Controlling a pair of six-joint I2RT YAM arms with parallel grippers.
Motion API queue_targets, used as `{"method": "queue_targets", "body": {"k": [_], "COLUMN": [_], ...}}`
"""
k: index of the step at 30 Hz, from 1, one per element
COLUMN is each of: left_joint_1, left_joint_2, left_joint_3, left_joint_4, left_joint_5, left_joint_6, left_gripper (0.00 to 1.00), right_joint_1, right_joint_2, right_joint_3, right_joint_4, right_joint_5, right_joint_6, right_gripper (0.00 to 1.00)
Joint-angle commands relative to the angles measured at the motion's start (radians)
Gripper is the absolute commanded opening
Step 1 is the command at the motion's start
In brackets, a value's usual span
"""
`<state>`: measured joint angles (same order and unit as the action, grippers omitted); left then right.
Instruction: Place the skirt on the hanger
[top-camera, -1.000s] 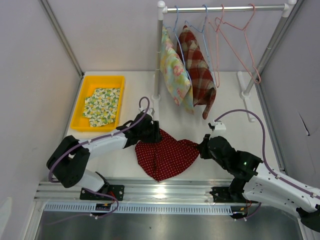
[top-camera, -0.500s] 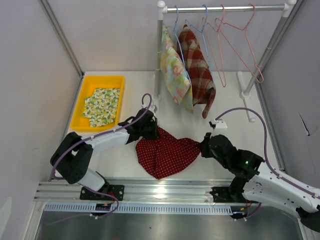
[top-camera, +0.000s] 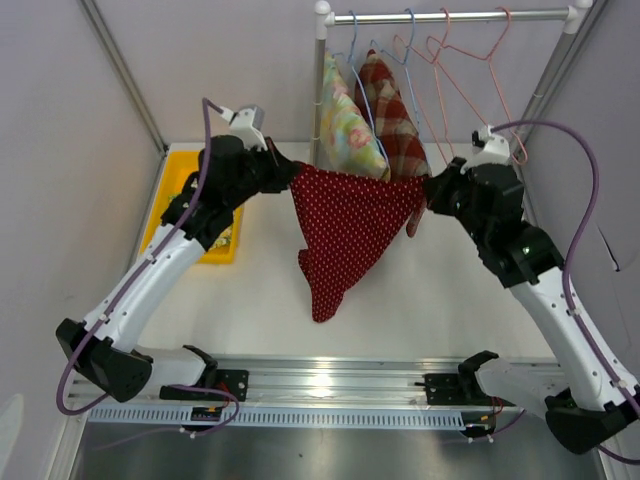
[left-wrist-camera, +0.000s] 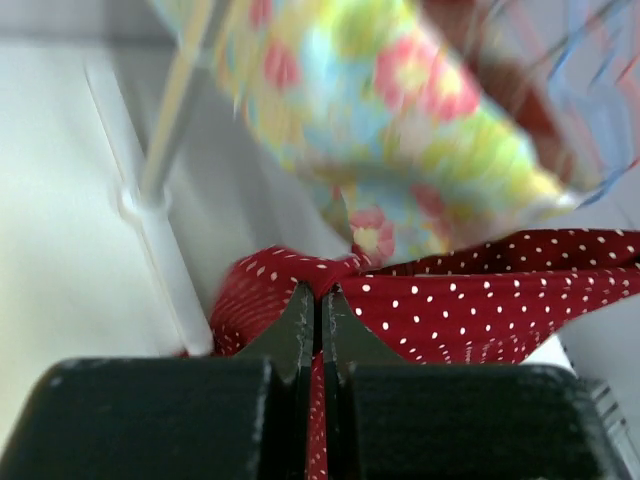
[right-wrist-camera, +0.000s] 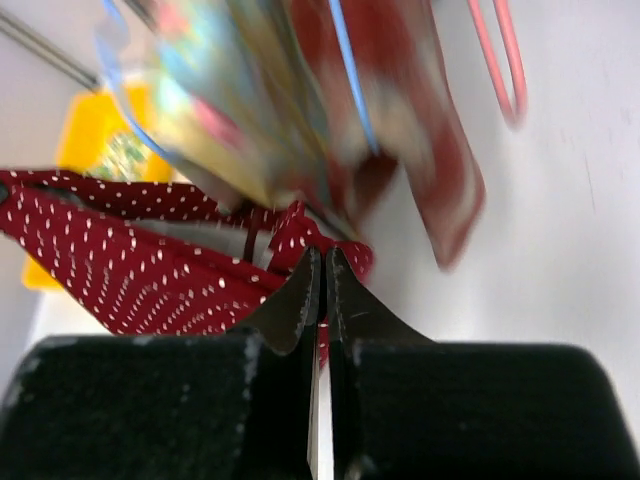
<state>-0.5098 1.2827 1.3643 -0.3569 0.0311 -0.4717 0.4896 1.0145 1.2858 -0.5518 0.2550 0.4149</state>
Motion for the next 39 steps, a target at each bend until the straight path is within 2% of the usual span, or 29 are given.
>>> {"method": "queue_targets", "body": {"k": [1, 3, 6, 9, 13, 14, 16, 17, 19, 20, 21, 22, 25, 27, 28, 30, 31, 32, 34, 39], "left_joint_1": [0.077, 0.082, 0.082, 0.082, 0.077, 0.070, 0.056, 0.039, 0.005, -0.048, -0.082, -0.137, -0.208, -0.225, -0.233, -0.234, -0.234, -0.236, -0.236, -0.243], "left_joint_2": [0.024, 0.018, -0.038, -0.097, -0.280, -0.313, -0.400, -0.425, -0.462, -0.488, -0.497, -0.500, -0.477, -0.482, -0.490, -0.516, -0.525, -0.533, -0.543, -0.557], "left_joint_3": [0.117, 0.154, 0.119, 0.021, -0.275, -0.419, -0.509, -0.644, -0.726, -0.840, -0.875, -0.937, -1.036, -1.067, -1.065, -1.061, -1.052, -1.050, -1.036, -1.019], "left_joint_4": [-0.083, -0.093, -0.071, -0.042, 0.041, 0.059, 0.076, 0.096, 0.134, 0.150, 0.170, 0.206, 0.269, 0.282, 0.276, 0.242, 0.228, 0.201, 0.171, 0.107], "left_joint_5": [-0.054, -0.048, -0.045, -0.039, 0.001, 0.000, -0.020, -0.013, -0.014, -0.026, -0.061, -0.074, -0.091, -0.102, -0.106, -0.111, -0.117, -0.117, -0.117, -0.132], "left_joint_6": [0.082, 0.090, 0.078, 0.044, -0.070, -0.106, -0.149, -0.172, -0.255, -0.315, -0.346, -0.375, -0.465, -0.489, -0.489, -0.466, -0.458, -0.444, -0.433, -0.413], "left_gripper": [0.00, 0.00, 0.00, 0.00, 0.00, 0.00, 0.00, 0.00, 0.00, 0.00, 0.00, 0.00, 0.01, 0.10, 0.25, 0.38, 0.42, 0.46, 0.48, 0.48], "right_joint_1": [-0.072, -0.077, -0.077, -0.075, -0.059, -0.053, -0.042, -0.030, -0.013, 0.007, 0.015, 0.024, 0.061, 0.084, 0.093, 0.113, 0.119, 0.121, 0.135, 0.159], "right_joint_2": [0.068, 0.087, 0.062, 0.009, -0.117, -0.187, -0.258, -0.321, -0.373, -0.414, -0.430, -0.442, -0.478, -0.499, -0.507, -0.524, -0.539, -0.547, -0.557, -0.524], "right_joint_3": [0.186, 0.224, 0.207, 0.132, -0.093, -0.152, -0.317, -0.371, -0.514, -0.560, -0.636, -0.667, -0.746, -0.764, -0.775, -0.783, -0.787, -0.795, -0.796, -0.786], "right_joint_4": [0.009, -0.016, -0.023, -0.039, -0.057, -0.060, -0.080, -0.086, -0.103, -0.105, -0.103, -0.106, -0.105, -0.109, -0.125, -0.145, -0.160, -0.166, -0.174, -0.181], "right_joint_5": [-0.039, -0.043, -0.056, -0.074, -0.111, -0.115, -0.132, -0.137, -0.148, -0.151, -0.149, -0.149, -0.151, -0.149, -0.149, -0.126, -0.122, -0.120, -0.119, -0.076], "right_joint_6": [-0.093, -0.096, -0.085, -0.062, 0.016, 0.039, 0.122, 0.152, 0.251, 0.280, 0.324, 0.343, 0.392, 0.406, 0.412, 0.420, 0.423, 0.427, 0.433, 0.458], "right_gripper": [0.00, 0.00, 0.00, 0.00, 0.00, 0.00, 0.00, 0.00, 0.00, 0.00, 0.00, 0.00, 0.00, 0.00, 0.02, 0.16, 0.30, 0.37, 0.49, 0.57]}}
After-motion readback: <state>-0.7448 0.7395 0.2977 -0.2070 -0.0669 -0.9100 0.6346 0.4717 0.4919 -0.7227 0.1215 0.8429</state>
